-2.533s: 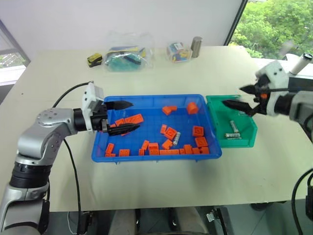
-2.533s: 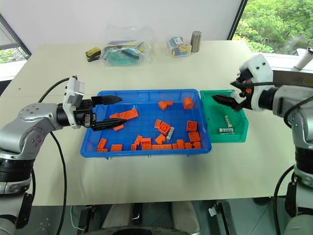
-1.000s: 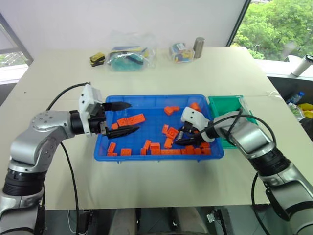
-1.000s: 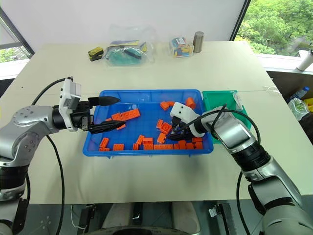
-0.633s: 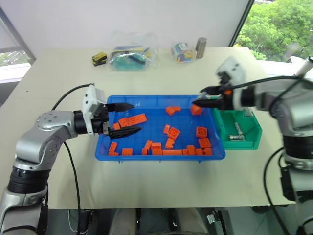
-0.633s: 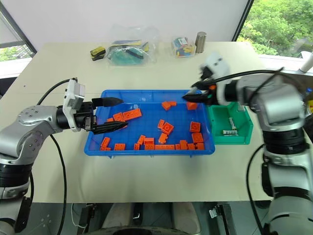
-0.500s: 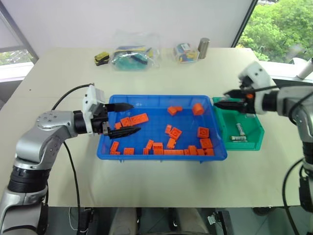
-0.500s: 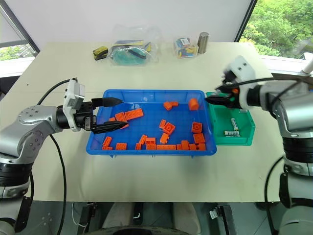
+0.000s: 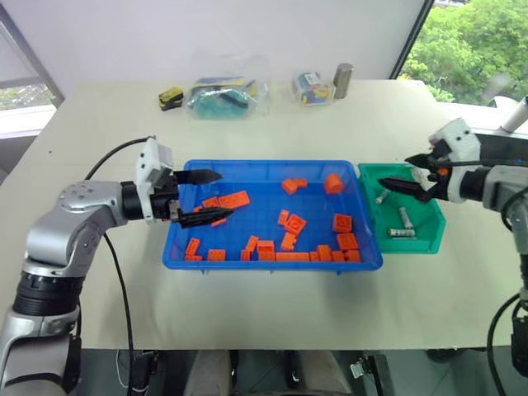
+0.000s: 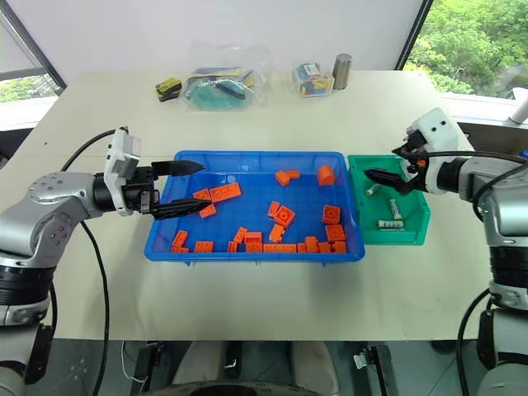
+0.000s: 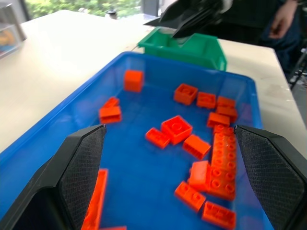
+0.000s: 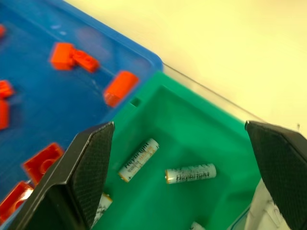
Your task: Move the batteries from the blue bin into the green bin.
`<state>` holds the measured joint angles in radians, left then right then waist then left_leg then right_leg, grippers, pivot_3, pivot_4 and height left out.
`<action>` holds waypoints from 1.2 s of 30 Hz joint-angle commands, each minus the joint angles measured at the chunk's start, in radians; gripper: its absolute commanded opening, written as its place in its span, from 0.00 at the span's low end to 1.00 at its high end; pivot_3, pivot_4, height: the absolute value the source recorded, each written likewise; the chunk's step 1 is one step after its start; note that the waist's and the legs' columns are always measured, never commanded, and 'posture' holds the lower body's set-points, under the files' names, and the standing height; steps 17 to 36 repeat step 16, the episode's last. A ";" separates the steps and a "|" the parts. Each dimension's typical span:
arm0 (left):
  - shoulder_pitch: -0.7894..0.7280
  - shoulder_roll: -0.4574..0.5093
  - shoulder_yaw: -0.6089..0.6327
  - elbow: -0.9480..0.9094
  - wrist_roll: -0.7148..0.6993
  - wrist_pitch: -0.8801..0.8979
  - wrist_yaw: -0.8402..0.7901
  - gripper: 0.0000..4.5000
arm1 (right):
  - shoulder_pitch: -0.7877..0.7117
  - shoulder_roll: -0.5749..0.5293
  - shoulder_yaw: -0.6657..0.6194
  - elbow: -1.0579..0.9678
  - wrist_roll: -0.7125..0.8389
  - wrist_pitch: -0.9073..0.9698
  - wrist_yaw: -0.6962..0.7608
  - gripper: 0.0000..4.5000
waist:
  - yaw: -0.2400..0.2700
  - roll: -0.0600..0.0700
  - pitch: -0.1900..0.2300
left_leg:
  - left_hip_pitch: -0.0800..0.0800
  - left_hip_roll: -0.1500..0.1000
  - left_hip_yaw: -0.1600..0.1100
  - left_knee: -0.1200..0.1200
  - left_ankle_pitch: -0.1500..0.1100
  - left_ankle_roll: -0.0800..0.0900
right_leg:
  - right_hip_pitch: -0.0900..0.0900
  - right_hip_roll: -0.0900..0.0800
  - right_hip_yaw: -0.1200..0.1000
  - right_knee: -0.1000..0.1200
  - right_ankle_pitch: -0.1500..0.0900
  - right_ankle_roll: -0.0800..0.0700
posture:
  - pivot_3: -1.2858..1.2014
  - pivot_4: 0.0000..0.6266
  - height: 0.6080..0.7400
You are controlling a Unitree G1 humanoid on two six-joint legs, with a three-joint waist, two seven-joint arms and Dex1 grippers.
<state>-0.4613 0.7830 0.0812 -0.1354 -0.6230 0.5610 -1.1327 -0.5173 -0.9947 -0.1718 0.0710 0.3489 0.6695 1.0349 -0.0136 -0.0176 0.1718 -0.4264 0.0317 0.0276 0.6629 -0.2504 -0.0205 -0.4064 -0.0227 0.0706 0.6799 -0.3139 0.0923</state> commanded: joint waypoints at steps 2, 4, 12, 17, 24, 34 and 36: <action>0.029 0.092 0.143 0.034 -0.029 -0.003 -0.036 1.00 | 0.051 -0.156 -0.106 0.108 0.057 -0.237 0.319 1.00 | -0.004 0.000 0.000 | 0.000 0.000 0.001 0.000 0.000 0.000 | 0.000 -0.001 0.000 0.000 0.000 0.000 | 0.52 0.24 1.00; 0.049 0.125 0.174 0.043 -0.029 -0.006 -0.056 1.00 | 0.064 -0.206 -0.111 0.181 0.066 -0.282 0.417 1.00 | -0.006 0.000 0.000 | 0.001 0.000 0.001 0.000 0.000 0.000 | 0.001 -0.001 0.000 0.000 0.000 0.000 | 0.52 0.24 1.00; 0.071 0.208 0.250 0.138 0.005 -0.056 -0.080 1.00 | 0.084 -0.228 -0.067 0.380 -0.003 -0.469 0.509 1.00 | -0.011 0.002 0.001 | 0.008 0.001 0.002 0.000 0.000 0.000 | 0.007 -0.003 0.000 0.000 0.000 -0.001 | 0.52 0.24 1.00; 0.070 0.216 0.248 0.137 0.016 -0.083 -0.088 1.00 | 0.080 -0.192 -0.063 0.390 0.000 -0.482 0.495 1.00 | -0.010 0.002 0.001 | 0.008 0.000 0.002 0.000 0.000 0.000 | 0.007 -0.003 0.001 0.000 0.000 0.000 | 0.52 0.24 1.00; 0.070 0.216 0.248 0.137 0.016 -0.083 -0.088 1.00 | 0.080 -0.192 -0.063 0.390 0.000 -0.482 0.495 1.00 | -0.010 0.002 0.001 | 0.008 0.000 0.002 0.000 0.000 0.000 | 0.007 -0.003 0.001 0.000 0.000 0.000 | 0.52 0.24 1.00; 0.070 0.216 0.248 0.137 0.016 -0.083 -0.088 1.00 | 0.080 -0.192 -0.063 0.390 0.000 -0.482 0.495 1.00 | -0.010 0.002 0.001 | 0.008 0.000 0.002 0.000 0.000 0.000 | 0.007 -0.003 0.001 0.000 0.000 0.000 | 0.52 0.24 1.00; 0.070 0.216 0.248 0.137 0.016 -0.083 -0.088 1.00 | 0.080 -0.192 -0.063 0.390 0.000 -0.482 0.495 1.00 | -0.010 0.002 0.001 | 0.008 0.000 0.002 0.000 0.000 0.000 | 0.007 -0.003 0.001 0.000 0.000 0.000 | 0.52 0.24 1.00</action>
